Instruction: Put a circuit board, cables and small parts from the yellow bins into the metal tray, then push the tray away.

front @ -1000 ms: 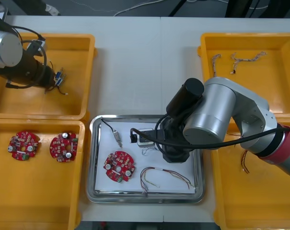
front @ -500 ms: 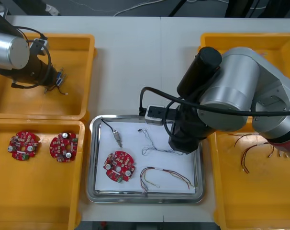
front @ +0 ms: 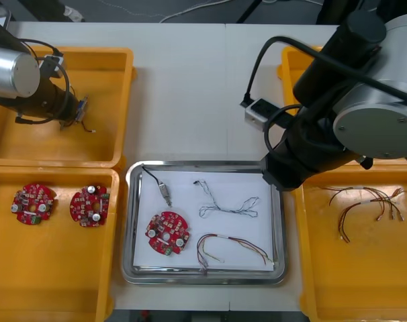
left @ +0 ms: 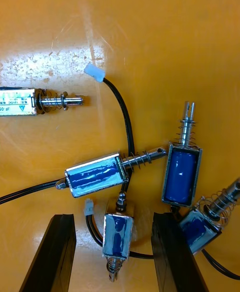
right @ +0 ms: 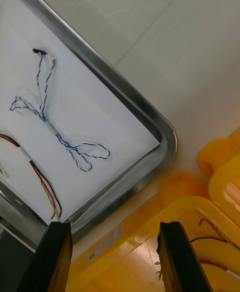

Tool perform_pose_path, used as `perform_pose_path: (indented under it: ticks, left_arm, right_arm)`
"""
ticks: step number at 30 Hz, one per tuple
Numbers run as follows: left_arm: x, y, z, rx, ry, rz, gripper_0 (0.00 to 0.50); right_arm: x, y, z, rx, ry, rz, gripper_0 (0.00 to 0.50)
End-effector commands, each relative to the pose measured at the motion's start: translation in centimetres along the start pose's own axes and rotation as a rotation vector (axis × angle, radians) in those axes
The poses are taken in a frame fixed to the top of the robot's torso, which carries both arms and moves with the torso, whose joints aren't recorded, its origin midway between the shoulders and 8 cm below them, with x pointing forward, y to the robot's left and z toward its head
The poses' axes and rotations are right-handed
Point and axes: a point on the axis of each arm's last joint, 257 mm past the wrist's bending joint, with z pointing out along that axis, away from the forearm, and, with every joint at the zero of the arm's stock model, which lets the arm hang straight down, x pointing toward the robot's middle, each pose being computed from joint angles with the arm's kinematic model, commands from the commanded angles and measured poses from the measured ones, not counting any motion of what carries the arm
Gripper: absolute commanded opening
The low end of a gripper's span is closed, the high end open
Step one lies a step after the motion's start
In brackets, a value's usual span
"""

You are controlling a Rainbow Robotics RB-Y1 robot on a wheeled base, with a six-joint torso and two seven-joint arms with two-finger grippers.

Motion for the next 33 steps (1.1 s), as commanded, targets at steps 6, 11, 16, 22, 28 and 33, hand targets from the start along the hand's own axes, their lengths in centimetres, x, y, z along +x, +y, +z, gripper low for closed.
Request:
perform_pose_path:
  ticks: [6, 11, 16, 22, 28, 33]
  left_arm:
    - [-1.5, -1.3, 0.0, 0.009, -0.042, 0.016, 0.4]
    - [-1.0, -1.3, 0.4, 0.007, -0.039, 0.019, 0.353]
    - [-0.9, -1.1, 0.6, 0.004, -0.044, 0.018, 0.354]
    - [-0.3, -0.9, 1.0, 0.001, -0.041, 0.023, 0.354]
    - [0.7, -1.1, 1.5, 0.006, -0.023, 0.029, 0.349]
    - [1.4, -1.2, 1.6, 0.011, -0.006, 0.032, 0.345]
  right_arm:
    - [1.1, -4.2, -3.6, 0.039, -0.081, 0.274, 0.5]
    - [1.3, -6.0, -4.6, 0.055, -0.102, 0.396, 0.5]
    - [1.5, -7.3, -5.3, 0.076, -0.118, 0.504, 0.5]
    - [3.1, -9.1, -5.7, 0.106, -0.104, 0.625, 0.5]
    - [5.5, -11.2, -6.0, 0.14, -0.087, 0.701, 0.5]
    - [7.4, -12.5, -6.3, 0.161, -0.068, 0.742, 0.5]
